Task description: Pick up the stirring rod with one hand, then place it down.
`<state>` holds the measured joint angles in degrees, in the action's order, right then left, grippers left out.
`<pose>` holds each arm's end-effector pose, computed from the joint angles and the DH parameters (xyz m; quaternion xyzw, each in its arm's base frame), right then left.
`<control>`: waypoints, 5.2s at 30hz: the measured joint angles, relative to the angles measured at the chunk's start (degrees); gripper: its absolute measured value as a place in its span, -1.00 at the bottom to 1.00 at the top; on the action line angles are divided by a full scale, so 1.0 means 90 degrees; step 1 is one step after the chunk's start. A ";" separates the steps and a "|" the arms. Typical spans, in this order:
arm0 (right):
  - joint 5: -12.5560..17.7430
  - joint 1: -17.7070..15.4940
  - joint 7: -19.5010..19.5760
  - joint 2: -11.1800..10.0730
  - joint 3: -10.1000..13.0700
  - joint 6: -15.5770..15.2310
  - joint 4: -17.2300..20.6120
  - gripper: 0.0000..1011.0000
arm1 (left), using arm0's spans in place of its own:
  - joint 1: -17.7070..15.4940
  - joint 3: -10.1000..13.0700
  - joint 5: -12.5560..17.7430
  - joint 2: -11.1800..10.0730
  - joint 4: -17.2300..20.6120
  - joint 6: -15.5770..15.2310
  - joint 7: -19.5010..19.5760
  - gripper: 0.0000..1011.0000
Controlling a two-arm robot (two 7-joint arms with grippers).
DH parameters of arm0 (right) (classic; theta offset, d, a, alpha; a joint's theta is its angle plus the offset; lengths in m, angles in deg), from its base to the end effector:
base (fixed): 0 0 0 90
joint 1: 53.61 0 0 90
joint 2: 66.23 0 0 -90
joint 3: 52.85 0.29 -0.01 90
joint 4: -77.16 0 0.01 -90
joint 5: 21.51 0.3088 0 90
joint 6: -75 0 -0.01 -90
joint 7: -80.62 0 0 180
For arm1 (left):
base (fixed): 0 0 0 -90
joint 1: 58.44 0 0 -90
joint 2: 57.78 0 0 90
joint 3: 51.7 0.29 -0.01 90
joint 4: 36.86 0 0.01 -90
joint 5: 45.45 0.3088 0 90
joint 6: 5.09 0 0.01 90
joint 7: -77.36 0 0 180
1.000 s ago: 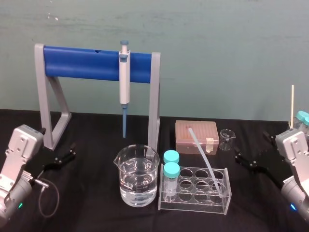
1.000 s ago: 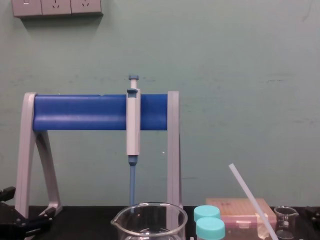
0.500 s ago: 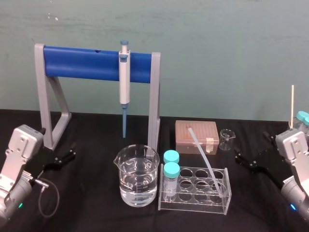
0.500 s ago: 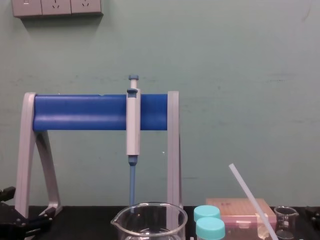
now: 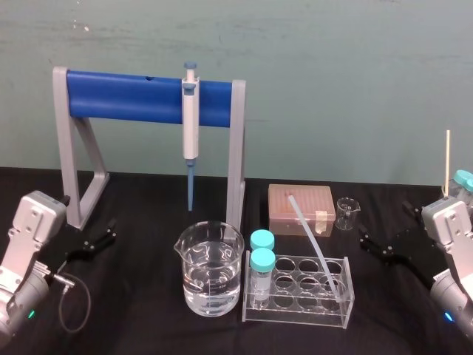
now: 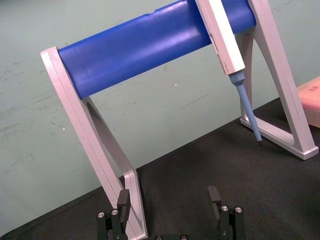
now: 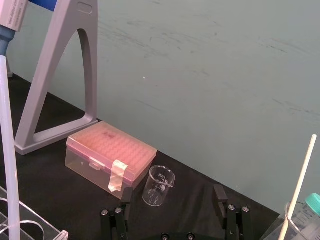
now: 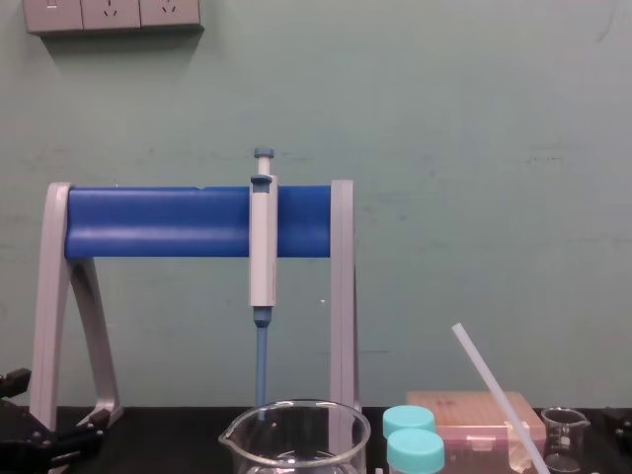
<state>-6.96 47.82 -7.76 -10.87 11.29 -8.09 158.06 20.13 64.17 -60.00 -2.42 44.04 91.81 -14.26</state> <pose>0.3581 -0.0827 -0.3023 -0.1414 -0.1324 -0.5799 0.7913 0.3581 0.0826 -0.3023 0.1415 -0.1324 0.5799 0.7913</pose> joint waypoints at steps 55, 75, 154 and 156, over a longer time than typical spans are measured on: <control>-0.0193 -0.0362 -0.1264 0.0068 0.0150 0.1836 0.0684 0.98 | 0.0000 0.0000 0.0000 0.0000 0.0000 0.0000 0.0000 0.98; 0.1122 0.0569 -0.3023 0.0635 0.0033 0.0964 -0.0273 0.98 | 0.0000 0.0000 0.0000 0.0000 0.0000 0.0000 0.0000 0.98; 0.1321 0.1115 -0.3847 0.0984 0.0142 -0.0268 -0.1090 -0.86 | 0.0000 0.0000 0.0000 0.0000 0.0000 0.0000 0.0000 0.98; 0.1320 0.1115 -0.3847 0.0984 0.0143 -0.0268 -0.1090 -0.86 | 0.0000 0.0000 0.0000 0.0000 0.0000 0.0000 0.0000 0.98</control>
<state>4.92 57.86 -42.38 -2.02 12.58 -10.51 148.25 20.13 64.16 -60.00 -2.42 44.04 91.81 -14.27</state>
